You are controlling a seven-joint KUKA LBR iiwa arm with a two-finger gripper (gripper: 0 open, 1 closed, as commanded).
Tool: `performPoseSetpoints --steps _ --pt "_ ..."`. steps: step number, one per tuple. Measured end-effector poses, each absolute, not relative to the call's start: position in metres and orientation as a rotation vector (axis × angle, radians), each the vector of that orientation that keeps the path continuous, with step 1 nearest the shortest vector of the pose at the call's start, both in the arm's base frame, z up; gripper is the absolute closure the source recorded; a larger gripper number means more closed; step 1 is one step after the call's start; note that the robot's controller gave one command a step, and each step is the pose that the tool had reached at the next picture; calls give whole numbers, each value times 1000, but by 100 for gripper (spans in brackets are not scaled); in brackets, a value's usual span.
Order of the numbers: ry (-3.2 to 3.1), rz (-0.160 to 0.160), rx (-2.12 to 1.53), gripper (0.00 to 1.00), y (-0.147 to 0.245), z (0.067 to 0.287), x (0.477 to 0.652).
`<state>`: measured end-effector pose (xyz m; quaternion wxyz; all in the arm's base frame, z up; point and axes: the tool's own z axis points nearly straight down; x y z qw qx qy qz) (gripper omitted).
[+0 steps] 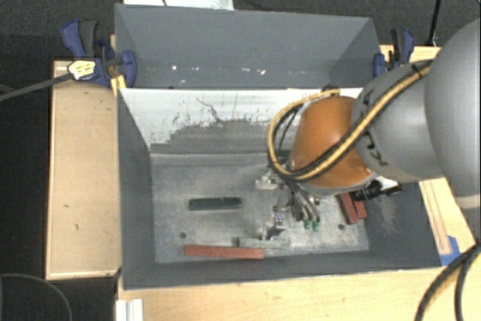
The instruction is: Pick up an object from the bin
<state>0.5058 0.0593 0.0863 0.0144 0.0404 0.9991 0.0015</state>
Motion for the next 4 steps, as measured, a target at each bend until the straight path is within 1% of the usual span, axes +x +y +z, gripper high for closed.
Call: performPoseSetpoints --steps 1,2,3,4 --pt "3111 5 127 0 59 86 506" --pt "3122 8 177 100 124 75 533" --pt "3122 8 177 100 124 75 533" --pt "3132 4 98 100 123 239 542"
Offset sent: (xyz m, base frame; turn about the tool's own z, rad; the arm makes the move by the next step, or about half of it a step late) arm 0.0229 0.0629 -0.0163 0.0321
